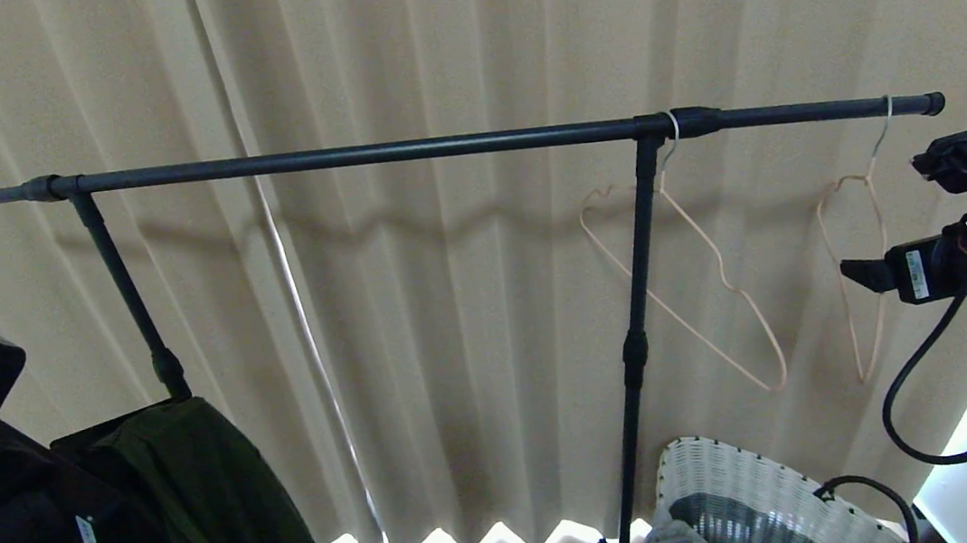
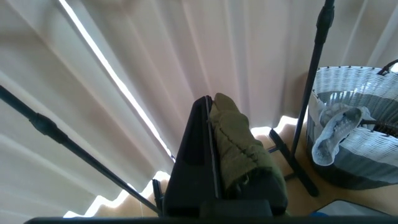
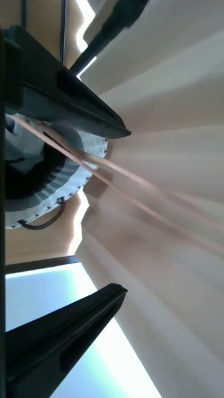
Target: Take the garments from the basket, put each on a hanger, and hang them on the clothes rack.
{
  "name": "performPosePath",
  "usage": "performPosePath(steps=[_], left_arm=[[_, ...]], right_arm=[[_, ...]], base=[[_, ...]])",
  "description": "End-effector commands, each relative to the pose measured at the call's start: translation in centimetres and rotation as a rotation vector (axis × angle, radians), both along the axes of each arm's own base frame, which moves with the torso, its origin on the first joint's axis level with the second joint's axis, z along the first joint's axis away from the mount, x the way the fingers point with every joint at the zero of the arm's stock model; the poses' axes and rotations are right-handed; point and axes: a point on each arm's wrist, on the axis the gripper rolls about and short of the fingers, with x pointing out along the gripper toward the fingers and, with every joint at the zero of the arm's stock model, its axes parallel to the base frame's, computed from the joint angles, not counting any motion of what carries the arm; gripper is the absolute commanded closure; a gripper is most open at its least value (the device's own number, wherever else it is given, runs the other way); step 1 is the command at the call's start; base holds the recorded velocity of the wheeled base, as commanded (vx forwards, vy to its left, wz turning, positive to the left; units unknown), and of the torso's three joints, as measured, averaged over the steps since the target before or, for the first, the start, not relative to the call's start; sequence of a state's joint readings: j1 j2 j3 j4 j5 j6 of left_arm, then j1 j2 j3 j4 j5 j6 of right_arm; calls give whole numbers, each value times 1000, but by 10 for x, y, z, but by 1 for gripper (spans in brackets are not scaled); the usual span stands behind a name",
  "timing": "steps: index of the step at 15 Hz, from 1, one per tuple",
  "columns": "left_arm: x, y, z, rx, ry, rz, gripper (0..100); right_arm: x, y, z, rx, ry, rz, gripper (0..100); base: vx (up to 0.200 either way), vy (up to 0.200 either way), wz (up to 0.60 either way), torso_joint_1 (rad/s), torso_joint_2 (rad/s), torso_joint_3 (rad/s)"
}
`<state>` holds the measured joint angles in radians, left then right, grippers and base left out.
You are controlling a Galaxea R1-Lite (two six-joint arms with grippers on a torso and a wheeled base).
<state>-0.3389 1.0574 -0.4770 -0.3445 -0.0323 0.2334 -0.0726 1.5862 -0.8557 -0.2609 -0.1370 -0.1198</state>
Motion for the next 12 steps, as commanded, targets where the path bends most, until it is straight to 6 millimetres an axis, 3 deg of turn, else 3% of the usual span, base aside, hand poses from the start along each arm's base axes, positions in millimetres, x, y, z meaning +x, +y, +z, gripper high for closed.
performPosePath(steps=[1,5,12], left_arm=[[1,0,0,0,2,0,100],[1,0,-1,1,5,-1,100],[2,-1,-2,4,12,-1,100]], right_arm=[[-6,-4,4,12,-6,-21,0],[-8,-7,6,47,0,-40,0],[17,-7,-4,182,69,-21,0]], base=[[0,0,0,0,0,0],[0,0,0,0,0,0],[0,0,0,0,0,0]])
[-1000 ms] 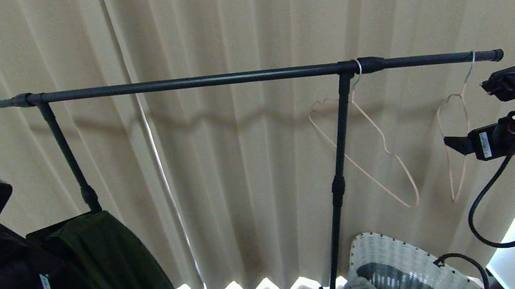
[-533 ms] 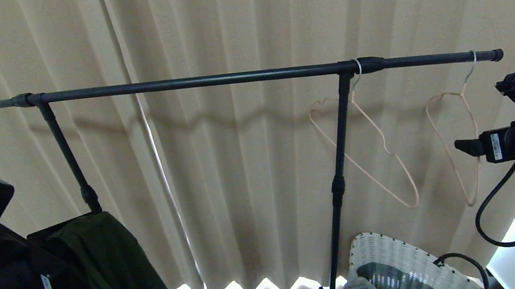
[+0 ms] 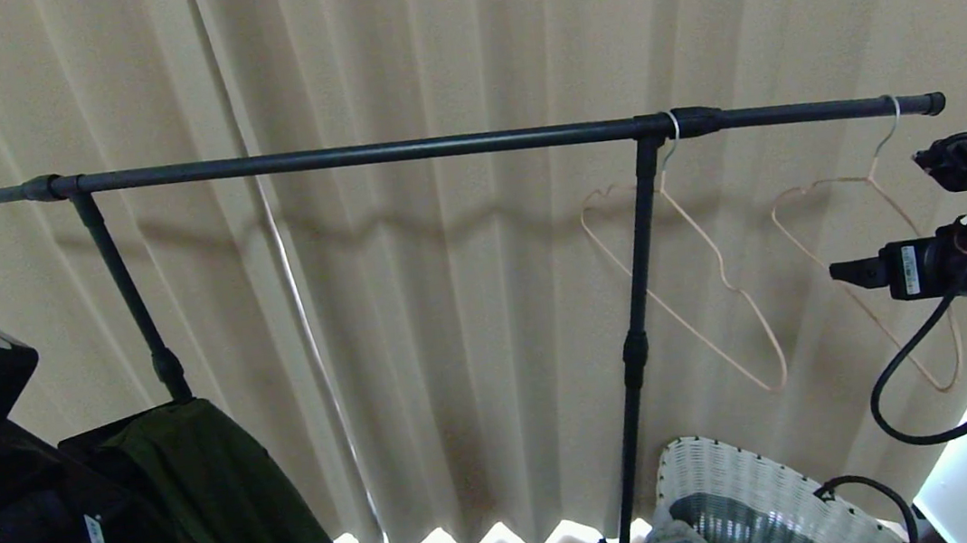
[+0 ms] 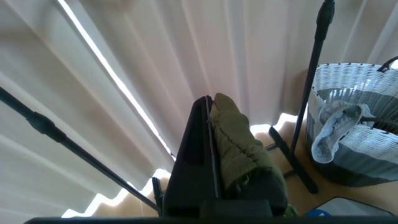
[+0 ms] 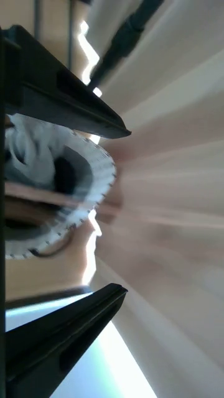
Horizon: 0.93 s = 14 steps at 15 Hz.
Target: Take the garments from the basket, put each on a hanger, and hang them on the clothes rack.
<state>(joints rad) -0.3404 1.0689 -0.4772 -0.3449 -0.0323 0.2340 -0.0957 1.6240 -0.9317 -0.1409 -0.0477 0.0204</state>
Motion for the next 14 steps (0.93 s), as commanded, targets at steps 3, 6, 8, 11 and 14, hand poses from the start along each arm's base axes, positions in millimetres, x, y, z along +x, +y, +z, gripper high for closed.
performPosePath(steps=[3,6,8,11,14], left_arm=[[0,0,0,1,0,0,100],[0,0,0,1,1,0,100],[0,0,0,1,1,0,100],[0,0,1,0,-3,0,100],[0,0,1,1,-4,-1,100]], right_arm=[[10,-1,2,67,23,-12,0],[10,-1,0,65,32,-13,0],[10,-1,-1,66,34,-13,0],[8,-1,0,65,31,-13,0],[6,-1,1,63,30,-13,100]], base=[[0,0,0,0,0,0],[0,0,0,0,0,0],[0,0,0,0,0,0],[0,0,0,0,0,0],[0,0,0,0,0,0]])
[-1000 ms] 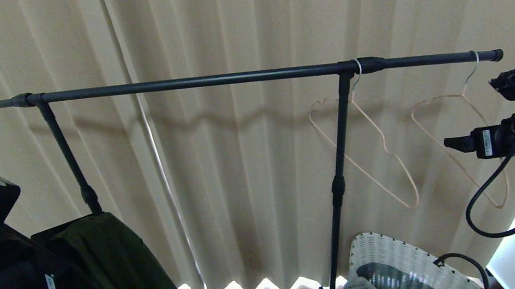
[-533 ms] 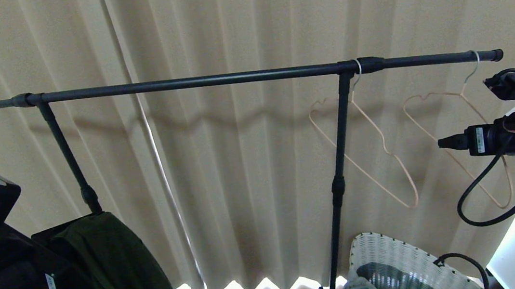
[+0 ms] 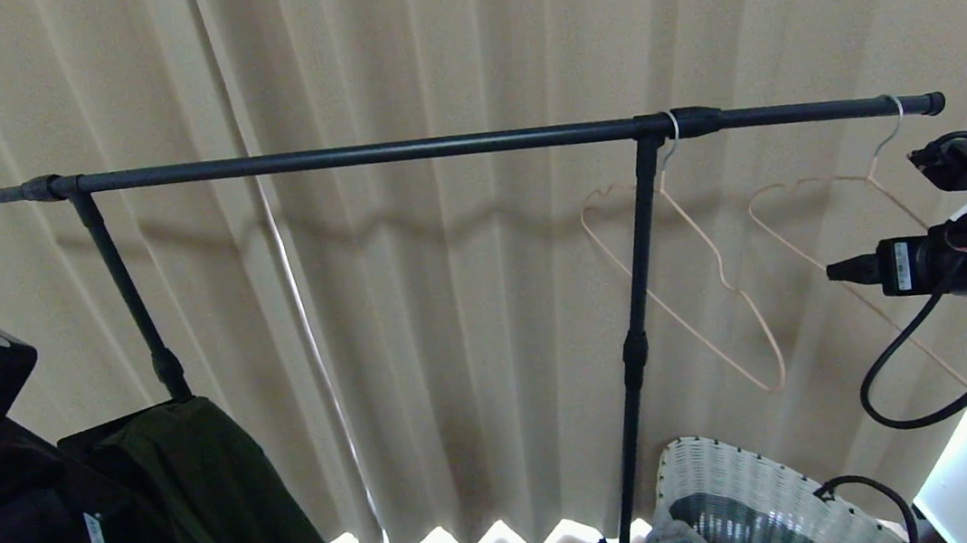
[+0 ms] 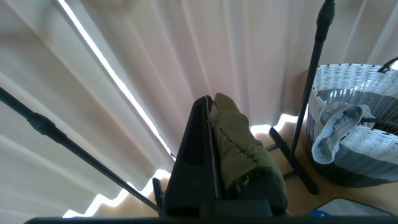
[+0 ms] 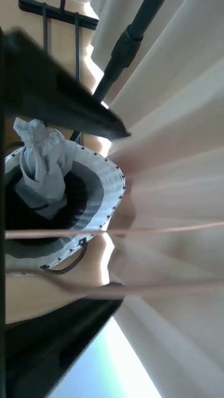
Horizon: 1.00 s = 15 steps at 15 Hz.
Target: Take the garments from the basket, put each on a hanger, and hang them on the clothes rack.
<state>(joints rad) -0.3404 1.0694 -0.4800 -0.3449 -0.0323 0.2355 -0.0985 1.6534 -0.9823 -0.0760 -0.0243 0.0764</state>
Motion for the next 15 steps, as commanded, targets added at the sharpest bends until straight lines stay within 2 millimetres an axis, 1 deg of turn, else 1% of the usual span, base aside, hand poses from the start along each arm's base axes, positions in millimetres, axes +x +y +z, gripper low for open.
performPosePath(steps=[1,7,9,11,13,15], left_arm=[[0,0,1,0,-2,0,100],[0,0,1,2,-5,-1,100],[-1,0,0,24,-12,-5,100],[-1,0,0,36,-16,-8,100],[-1,0,0,38,-16,-9,100],[-1,0,-1,41,-17,-8,100]], right_arm=[[-2,0,3,-2,-9,1,100],[-4,-2,3,-21,0,-3,100],[-11,-4,7,-63,-18,14,100],[-21,-3,16,-86,-59,22,100],[-32,-2,21,-90,-82,22,100],[-46,0,22,-92,-103,21,100]], base=[[0,0,0,0,0,0],[0,0,0,0,0,0],[0,0,0,0,0,0],[0,0,0,0,0,0],[0,0,0,0,0,0],[0,0,0,0,0,0]])
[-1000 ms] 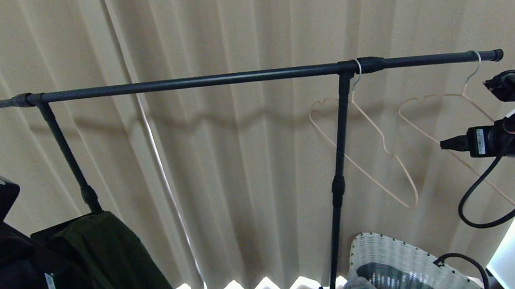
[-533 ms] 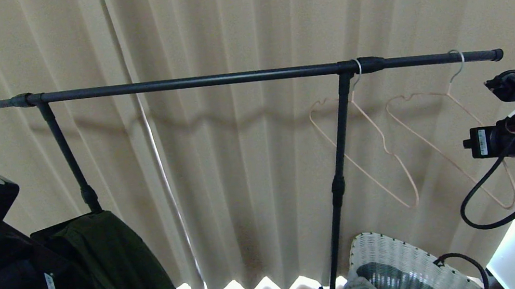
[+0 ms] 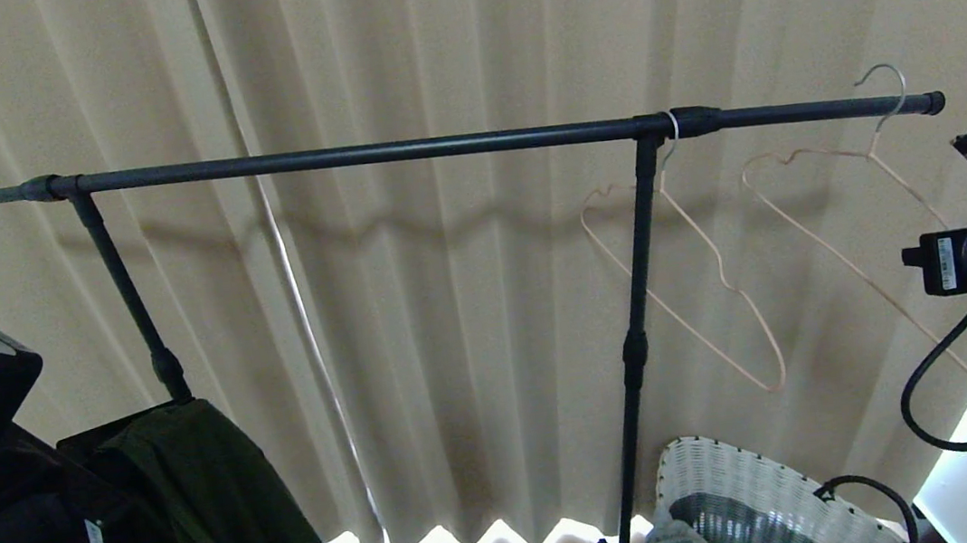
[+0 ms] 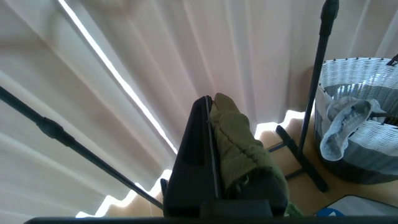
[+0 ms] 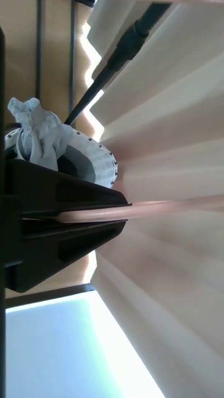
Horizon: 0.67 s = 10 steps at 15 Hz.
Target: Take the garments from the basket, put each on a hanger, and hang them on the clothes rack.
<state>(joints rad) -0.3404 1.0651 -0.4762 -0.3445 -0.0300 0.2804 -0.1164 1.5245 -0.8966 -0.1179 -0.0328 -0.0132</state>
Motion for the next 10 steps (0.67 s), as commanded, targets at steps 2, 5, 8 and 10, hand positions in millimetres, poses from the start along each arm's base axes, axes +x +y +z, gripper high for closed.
performPosePath(steps=[2,5,8,10], left_arm=[[-1,0,0,3,-7,-2,100],[-2,1,-3,16,0,0,100],[-2,2,-3,18,-1,4,100],[-2,2,-3,18,-1,4,100]], right_arm=[[-24,3,3,-5,-25,1,100],[-49,6,-2,-5,-22,5,100],[-58,6,-8,-17,-7,9,100],[-59,7,-10,-16,-1,9,100]], base=[[0,0,0,0,0,0],[0,0,0,0,0,0],[-200,0,0,7,1,-1],[-200,0,0,-7,0,12]])
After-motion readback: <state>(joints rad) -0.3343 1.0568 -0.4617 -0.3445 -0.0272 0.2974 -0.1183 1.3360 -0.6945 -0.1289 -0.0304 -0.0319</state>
